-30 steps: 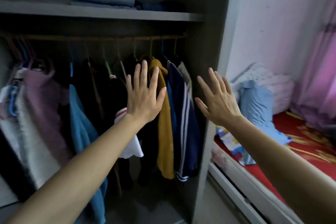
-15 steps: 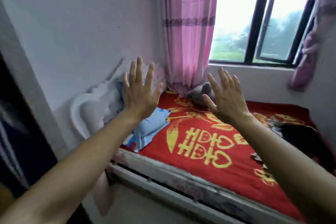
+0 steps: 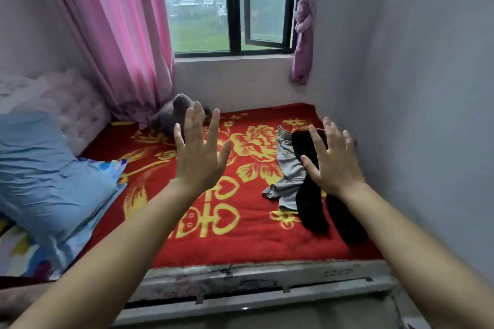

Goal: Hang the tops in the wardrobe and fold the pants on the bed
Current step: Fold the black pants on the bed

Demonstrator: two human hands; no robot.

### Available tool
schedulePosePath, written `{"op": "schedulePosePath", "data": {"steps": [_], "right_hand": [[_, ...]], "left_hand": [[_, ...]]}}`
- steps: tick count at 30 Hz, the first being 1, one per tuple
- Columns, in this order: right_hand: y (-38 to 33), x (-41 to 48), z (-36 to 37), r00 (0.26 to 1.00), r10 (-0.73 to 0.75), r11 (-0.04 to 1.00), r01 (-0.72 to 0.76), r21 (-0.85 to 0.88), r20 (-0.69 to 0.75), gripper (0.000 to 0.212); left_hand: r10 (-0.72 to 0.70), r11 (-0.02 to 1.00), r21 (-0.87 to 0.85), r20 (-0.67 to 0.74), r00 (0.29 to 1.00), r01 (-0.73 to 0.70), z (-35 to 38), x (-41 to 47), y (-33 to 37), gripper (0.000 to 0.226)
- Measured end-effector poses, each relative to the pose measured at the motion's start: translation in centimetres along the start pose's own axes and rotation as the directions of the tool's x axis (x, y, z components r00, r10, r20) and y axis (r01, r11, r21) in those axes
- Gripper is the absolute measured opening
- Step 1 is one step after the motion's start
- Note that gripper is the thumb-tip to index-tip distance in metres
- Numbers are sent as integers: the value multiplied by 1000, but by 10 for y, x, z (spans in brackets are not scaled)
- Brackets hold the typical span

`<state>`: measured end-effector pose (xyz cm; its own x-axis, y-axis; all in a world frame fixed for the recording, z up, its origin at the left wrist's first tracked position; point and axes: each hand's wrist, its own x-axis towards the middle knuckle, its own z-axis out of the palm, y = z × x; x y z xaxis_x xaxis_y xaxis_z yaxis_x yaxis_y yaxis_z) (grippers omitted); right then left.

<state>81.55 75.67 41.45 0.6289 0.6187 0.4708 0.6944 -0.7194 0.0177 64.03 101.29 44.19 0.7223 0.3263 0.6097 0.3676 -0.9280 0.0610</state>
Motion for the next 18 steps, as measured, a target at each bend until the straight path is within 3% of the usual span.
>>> {"op": "schedulePosePath", "data": {"steps": [8, 18], "right_hand": [[58, 50, 111, 960, 194, 979, -176, -100, 204, 80], [141, 86, 199, 861, 414, 910, -383, -157, 297, 83]], "left_hand": [[14, 990, -139, 269, 963, 25, 178, 69, 3, 75], [255, 959, -231, 442, 860, -166, 332, 164, 52, 77]]}}
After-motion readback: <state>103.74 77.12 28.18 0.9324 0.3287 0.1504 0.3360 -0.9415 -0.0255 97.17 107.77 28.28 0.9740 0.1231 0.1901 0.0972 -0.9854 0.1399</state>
